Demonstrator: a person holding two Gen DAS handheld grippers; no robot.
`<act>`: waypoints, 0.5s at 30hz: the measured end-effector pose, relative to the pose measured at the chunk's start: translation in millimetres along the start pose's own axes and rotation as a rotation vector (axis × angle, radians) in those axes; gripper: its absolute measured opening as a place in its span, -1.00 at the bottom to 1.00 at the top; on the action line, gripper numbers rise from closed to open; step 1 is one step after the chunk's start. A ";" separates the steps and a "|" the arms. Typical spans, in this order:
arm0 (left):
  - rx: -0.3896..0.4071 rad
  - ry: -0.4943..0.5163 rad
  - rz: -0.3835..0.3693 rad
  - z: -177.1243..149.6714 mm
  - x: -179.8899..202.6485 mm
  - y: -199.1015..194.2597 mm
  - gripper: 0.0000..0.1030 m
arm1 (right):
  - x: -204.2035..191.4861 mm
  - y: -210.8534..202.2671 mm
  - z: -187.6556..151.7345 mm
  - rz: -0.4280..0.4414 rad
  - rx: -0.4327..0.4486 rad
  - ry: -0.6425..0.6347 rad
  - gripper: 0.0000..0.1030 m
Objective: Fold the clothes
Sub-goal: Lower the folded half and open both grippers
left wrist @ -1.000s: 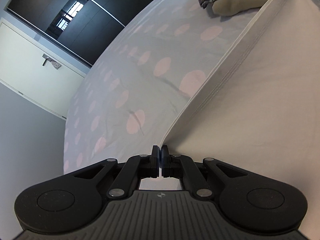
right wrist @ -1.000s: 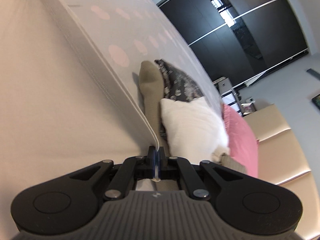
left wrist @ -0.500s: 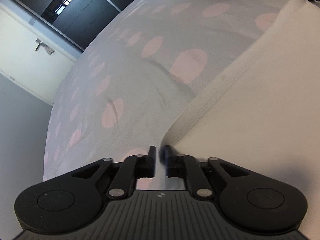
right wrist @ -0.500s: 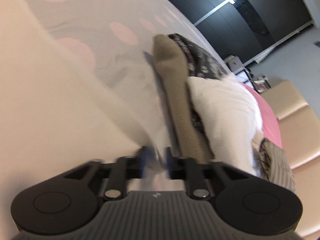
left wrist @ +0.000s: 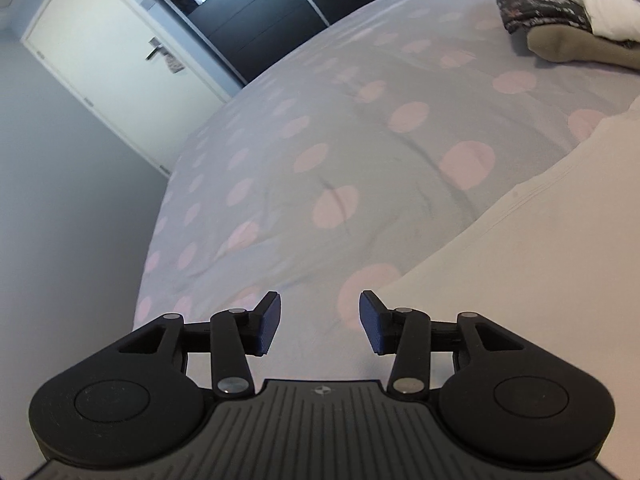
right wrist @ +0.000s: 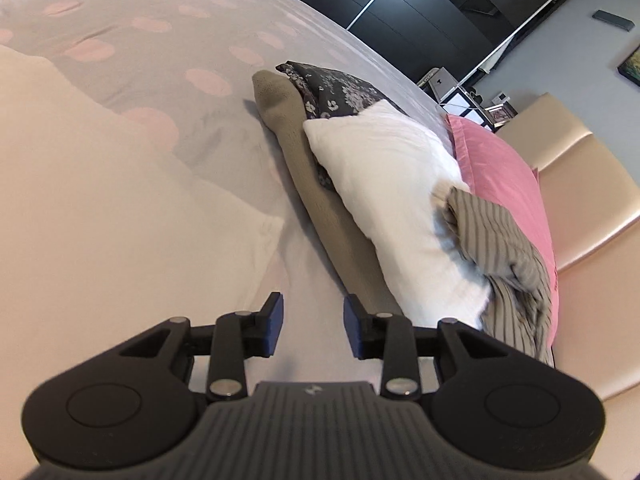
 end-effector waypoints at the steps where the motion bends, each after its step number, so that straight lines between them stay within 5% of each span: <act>1: -0.001 -0.019 -0.008 -5.1 -3.5 -7.6 -0.19 | 2.8 -6.7 -9.3 0.025 -0.012 0.019 -0.30; 15: -0.095 -0.201 -0.297 -152.4 29.9 -57.2 -0.12 | 9.4 -31.7 -117.2 0.363 -0.172 0.298 -0.30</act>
Point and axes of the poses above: each gripper's, at about its wrist camera, not at the fingertips, and y roughly the way its jaws point, x to its right, z to its top, the point moved 4 cm from there along y, roughly the way its jaws point, and after that the axes turned 15 degrees about -x, right-handed, at the moved point
